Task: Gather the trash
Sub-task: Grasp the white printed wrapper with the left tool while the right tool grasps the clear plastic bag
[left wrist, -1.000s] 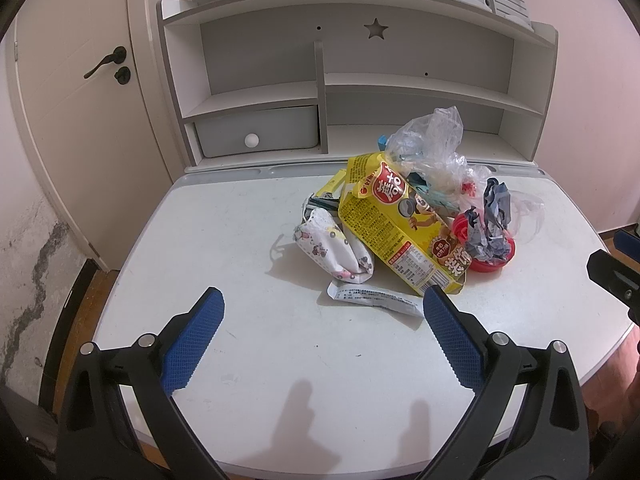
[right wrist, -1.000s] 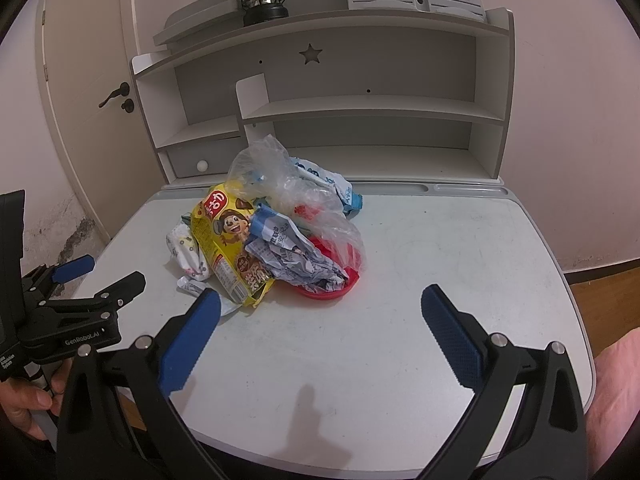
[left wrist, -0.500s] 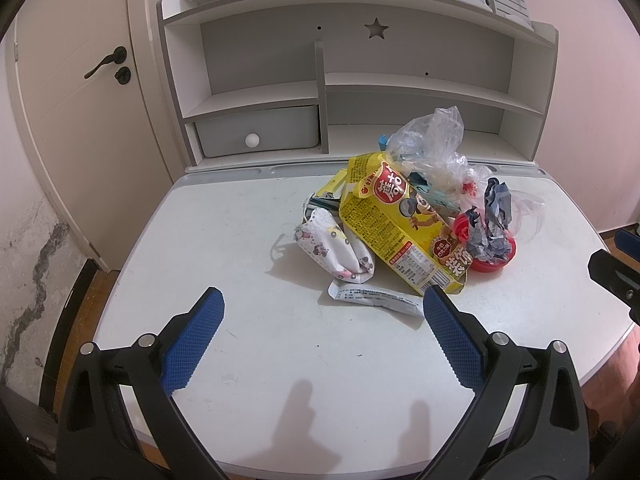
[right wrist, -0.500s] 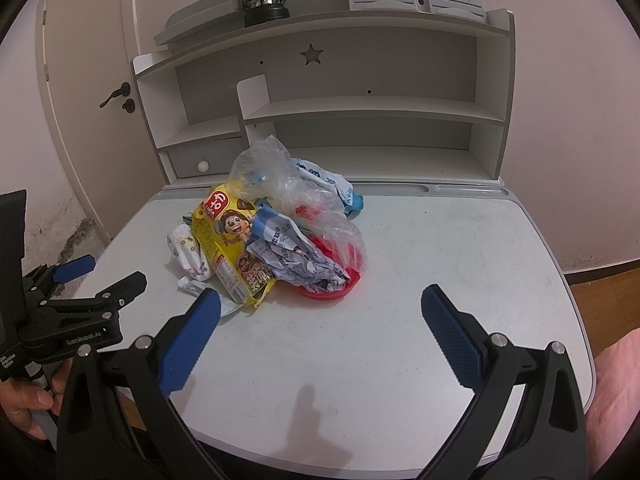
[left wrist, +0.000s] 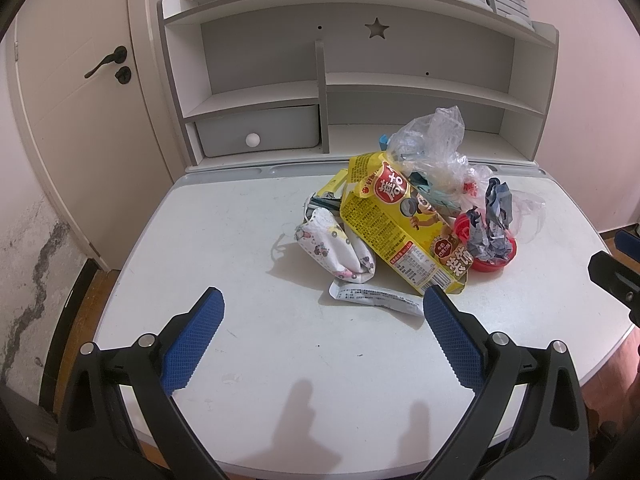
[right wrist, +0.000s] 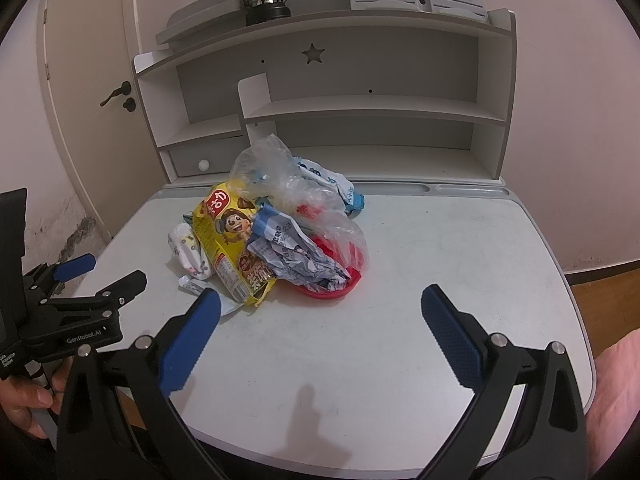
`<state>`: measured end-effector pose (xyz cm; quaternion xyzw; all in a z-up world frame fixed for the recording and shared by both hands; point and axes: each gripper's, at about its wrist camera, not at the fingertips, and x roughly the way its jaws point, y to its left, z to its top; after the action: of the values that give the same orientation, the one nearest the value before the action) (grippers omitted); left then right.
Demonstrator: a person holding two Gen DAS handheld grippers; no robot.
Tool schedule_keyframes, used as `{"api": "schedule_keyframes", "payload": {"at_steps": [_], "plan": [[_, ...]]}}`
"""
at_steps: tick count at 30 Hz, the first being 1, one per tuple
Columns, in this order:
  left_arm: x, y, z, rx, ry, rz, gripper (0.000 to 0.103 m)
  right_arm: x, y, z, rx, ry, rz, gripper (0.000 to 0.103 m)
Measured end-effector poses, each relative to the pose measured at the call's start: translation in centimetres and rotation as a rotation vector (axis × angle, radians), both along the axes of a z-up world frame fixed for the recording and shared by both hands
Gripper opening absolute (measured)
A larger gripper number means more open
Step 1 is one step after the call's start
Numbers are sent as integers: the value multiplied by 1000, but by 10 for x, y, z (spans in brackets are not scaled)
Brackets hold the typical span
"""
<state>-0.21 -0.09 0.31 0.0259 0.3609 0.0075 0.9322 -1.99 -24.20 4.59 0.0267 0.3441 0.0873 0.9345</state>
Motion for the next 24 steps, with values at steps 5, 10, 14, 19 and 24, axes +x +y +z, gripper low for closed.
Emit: {"api": "schedule_keyframes", "payload": {"at_steps": [5, 10, 14, 19, 24], "plan": [[0, 0, -1, 1, 1, -1, 97, 0, 0, 0, 0, 0, 0, 97], [2, 3, -3, -1, 5, 4, 97, 1, 1, -1, -1, 3, 2, 97], [8, 8, -7, -23, 19, 4, 97, 4, 1, -7, 4, 17, 10, 97], [26, 21, -16, -56, 40, 0, 97, 9, -2, -15, 7, 33, 18, 97], [64, 32, -34, -113, 96, -16, 97, 18, -9, -28, 14, 66, 12, 97]]}}
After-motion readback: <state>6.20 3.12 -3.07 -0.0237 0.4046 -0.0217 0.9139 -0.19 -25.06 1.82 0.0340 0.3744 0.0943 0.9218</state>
